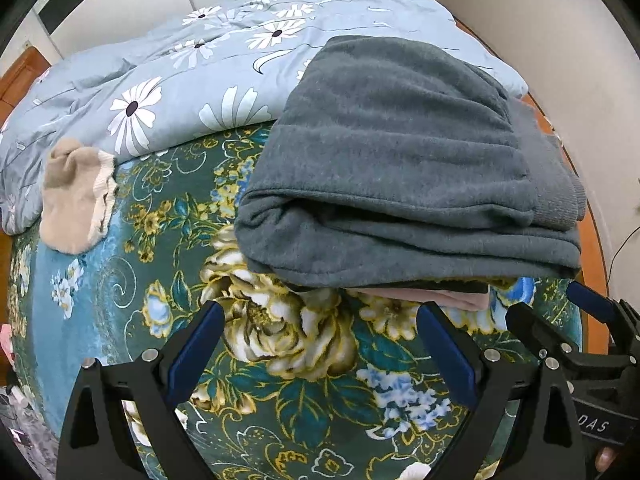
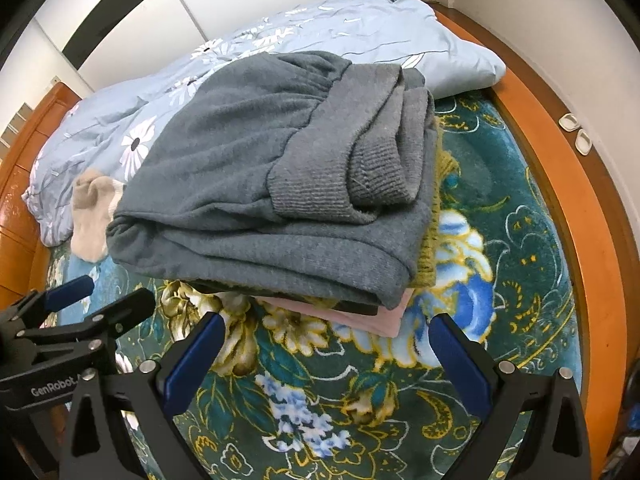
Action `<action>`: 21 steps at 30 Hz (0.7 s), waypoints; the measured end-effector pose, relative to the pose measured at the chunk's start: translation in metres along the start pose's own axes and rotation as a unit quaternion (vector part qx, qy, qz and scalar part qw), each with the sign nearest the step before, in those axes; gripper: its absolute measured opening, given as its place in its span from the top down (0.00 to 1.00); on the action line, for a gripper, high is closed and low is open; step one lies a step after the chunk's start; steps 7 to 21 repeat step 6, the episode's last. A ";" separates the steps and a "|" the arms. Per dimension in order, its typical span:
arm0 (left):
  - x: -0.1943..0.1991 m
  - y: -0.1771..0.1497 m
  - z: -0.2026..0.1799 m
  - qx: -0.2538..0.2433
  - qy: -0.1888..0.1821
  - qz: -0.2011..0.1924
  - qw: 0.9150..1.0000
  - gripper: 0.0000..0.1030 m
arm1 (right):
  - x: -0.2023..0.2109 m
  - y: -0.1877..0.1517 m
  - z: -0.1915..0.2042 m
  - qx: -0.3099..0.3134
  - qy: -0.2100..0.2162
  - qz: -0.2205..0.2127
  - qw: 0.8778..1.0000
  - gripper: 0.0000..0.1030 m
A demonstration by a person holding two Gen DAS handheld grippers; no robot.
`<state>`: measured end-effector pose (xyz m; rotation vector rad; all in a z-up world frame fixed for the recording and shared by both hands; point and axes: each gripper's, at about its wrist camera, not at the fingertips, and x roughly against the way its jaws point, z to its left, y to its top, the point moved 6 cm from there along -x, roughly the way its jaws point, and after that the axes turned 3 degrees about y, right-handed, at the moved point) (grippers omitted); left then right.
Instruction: Fold clothes
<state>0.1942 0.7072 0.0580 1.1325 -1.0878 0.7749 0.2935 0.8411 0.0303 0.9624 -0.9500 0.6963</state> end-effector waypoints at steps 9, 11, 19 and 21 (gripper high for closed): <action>-0.001 0.002 -0.002 0.001 0.003 0.007 1.000 0.06 | 0.002 0.001 -0.003 -0.001 -0.001 0.000 1.000 0.00; -0.001 0.002 -0.002 0.001 0.003 0.007 1.000 0.06 | 0.002 0.001 -0.003 -0.001 -0.001 0.000 1.000 0.00; -0.001 0.002 -0.002 0.001 0.003 0.007 1.000 0.06 | 0.002 0.001 -0.003 -0.001 -0.001 0.000 1.000 0.00; -0.001 0.002 -0.002 0.001 0.003 0.007 1.000 0.06 | 0.002 0.001 -0.003 -0.001 -0.001 0.000 1.000 0.00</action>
